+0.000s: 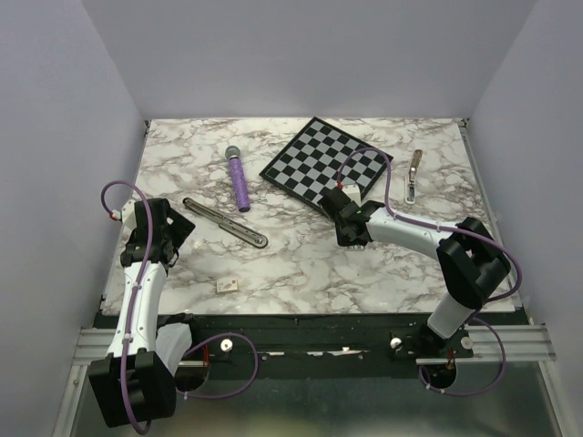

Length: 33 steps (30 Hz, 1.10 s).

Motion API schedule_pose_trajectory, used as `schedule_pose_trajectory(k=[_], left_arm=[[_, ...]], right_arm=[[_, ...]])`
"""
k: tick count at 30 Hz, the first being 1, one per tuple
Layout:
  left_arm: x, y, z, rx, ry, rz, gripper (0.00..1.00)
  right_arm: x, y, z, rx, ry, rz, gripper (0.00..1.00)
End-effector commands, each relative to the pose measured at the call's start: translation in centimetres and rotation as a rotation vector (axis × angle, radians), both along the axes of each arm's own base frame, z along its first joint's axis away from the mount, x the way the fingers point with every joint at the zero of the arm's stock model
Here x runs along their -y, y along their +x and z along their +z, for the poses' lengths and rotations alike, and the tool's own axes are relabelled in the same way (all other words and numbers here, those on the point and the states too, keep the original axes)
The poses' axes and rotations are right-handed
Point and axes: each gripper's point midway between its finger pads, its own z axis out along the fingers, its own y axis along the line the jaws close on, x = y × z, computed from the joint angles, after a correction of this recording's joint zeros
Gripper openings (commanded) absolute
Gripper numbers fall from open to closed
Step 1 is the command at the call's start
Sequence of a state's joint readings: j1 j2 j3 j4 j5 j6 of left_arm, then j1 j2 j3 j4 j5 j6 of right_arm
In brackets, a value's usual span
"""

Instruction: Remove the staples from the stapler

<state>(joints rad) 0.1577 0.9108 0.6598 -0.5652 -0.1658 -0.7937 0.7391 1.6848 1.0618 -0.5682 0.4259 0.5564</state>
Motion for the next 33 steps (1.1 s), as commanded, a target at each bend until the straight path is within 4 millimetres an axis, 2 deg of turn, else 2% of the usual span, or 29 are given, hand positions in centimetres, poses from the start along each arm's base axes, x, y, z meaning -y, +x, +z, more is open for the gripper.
schedule_pose_trajectory(k=[1, 33], left_arm=[[-0.4, 0.1, 0.3, 0.001, 0.017, 0.003, 0.99], [-0.4, 0.1, 0.2, -0.005, 0.017, 0.003, 0.99]], right_arm=[[0.0, 0.1, 0.3, 0.015, 0.018, -0.002, 0.26], [0.2, -0.3, -1.2, -0.019, 0.001, -0.010, 0.26]])
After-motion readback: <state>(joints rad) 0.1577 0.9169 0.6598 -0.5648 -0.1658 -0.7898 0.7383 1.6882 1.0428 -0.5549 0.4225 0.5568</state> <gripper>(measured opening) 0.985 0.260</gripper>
